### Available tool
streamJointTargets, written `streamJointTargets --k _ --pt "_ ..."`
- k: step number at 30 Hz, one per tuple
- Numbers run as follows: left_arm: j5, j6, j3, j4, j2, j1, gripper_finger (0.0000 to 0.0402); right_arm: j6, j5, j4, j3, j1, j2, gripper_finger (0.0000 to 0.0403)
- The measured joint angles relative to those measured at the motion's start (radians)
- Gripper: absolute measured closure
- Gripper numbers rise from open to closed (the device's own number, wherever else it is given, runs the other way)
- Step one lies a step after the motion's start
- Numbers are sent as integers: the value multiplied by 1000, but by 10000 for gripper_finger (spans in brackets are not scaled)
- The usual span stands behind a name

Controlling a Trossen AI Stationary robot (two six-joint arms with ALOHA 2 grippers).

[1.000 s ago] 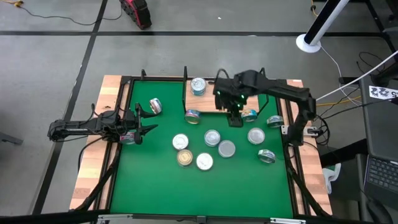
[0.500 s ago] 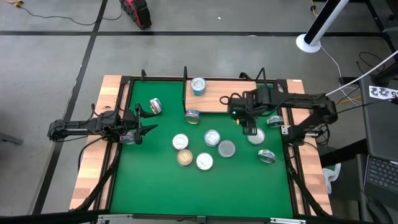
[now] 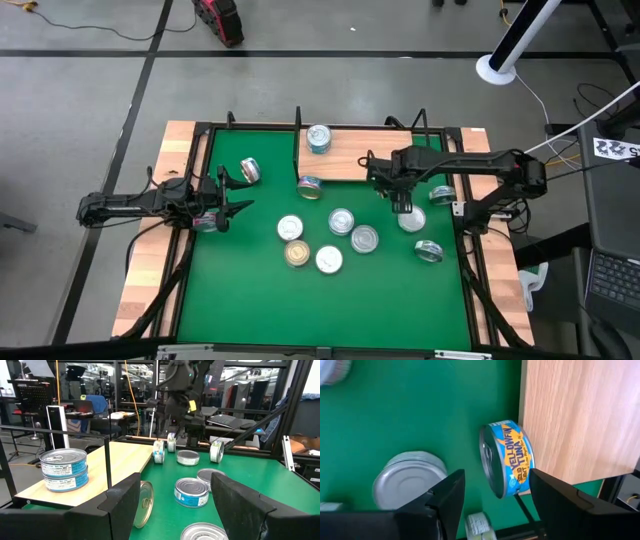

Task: Stack canned seafood by type on shelf
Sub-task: Stack the yellow blue tuna can on top of the yellow blue tuna cans on the shelf

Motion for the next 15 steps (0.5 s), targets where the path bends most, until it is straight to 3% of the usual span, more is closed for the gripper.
streamJointTargets --k 15 --pt "0 0 0 0 0 0 163 -78 18 127 -119 -116 0 182"
